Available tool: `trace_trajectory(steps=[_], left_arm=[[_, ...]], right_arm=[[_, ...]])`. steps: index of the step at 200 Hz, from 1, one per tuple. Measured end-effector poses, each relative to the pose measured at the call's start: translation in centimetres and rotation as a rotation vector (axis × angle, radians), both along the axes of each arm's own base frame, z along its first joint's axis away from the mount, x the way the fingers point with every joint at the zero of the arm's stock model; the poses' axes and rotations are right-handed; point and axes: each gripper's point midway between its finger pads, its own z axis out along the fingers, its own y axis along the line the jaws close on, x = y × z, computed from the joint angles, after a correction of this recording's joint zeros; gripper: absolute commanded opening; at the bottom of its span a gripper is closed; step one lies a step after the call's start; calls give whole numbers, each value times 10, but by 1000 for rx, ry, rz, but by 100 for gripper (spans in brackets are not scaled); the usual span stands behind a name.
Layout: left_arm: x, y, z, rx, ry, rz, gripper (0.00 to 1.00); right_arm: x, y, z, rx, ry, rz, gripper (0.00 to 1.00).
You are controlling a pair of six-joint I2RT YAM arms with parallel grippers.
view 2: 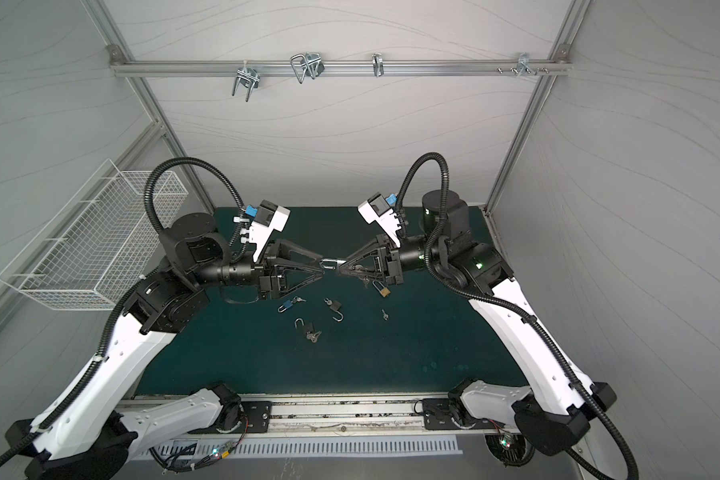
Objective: Lock with the key
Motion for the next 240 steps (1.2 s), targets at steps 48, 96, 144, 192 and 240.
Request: trace_trajectory(steps=[48, 96, 144, 192, 240], left_arm=[[-2, -3, 0, -3, -8, -11, 17], [2, -3, -2, 4, -11, 13, 0], [6, -4, -8, 22, -17, 25, 0], [1, -11, -9, 27, -28, -4, 0], [-7, -15, -3, 5, -46, -32, 0]], right_arm=[[0, 0, 0, -2, -2, -7, 0], [-5, -2, 3, 7, -9, 1, 0], [-4, -1, -1, 4, 28, 7, 0], [-8, 0, -1, 1, 36, 13, 0], [-16, 1, 3, 5, 5, 27, 0]])
